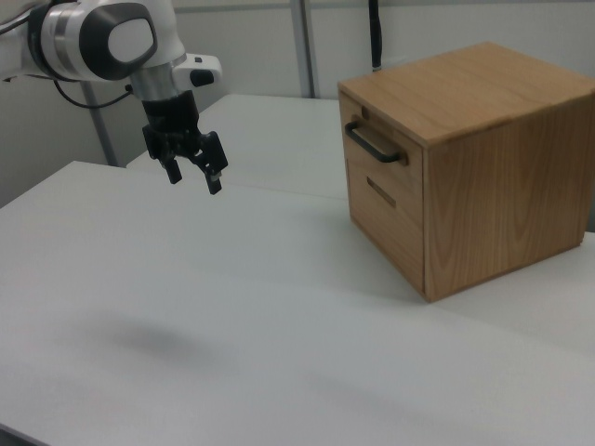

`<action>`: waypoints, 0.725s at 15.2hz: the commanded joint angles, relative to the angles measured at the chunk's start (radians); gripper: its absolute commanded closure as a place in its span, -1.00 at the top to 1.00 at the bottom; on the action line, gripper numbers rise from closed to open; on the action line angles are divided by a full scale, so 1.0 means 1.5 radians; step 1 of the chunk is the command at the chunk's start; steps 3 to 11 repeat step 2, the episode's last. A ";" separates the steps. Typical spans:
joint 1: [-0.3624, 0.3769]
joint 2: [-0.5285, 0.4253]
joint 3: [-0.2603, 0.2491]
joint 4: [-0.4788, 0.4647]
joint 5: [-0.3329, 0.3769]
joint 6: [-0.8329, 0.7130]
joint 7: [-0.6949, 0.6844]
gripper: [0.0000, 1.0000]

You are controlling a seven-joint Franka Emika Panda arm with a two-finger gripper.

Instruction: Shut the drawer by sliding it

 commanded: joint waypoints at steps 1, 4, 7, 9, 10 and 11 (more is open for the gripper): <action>-0.003 -0.016 0.001 0.000 0.013 -0.028 -0.007 1.00; -0.003 -0.018 0.001 0.000 0.014 -0.030 -0.006 1.00; -0.003 -0.018 0.001 0.000 0.014 -0.030 -0.006 1.00; -0.003 -0.018 0.001 0.000 0.014 -0.030 -0.006 1.00; -0.003 -0.018 0.001 0.000 0.014 -0.030 -0.006 1.00; -0.003 -0.018 0.001 0.000 0.014 -0.030 -0.006 1.00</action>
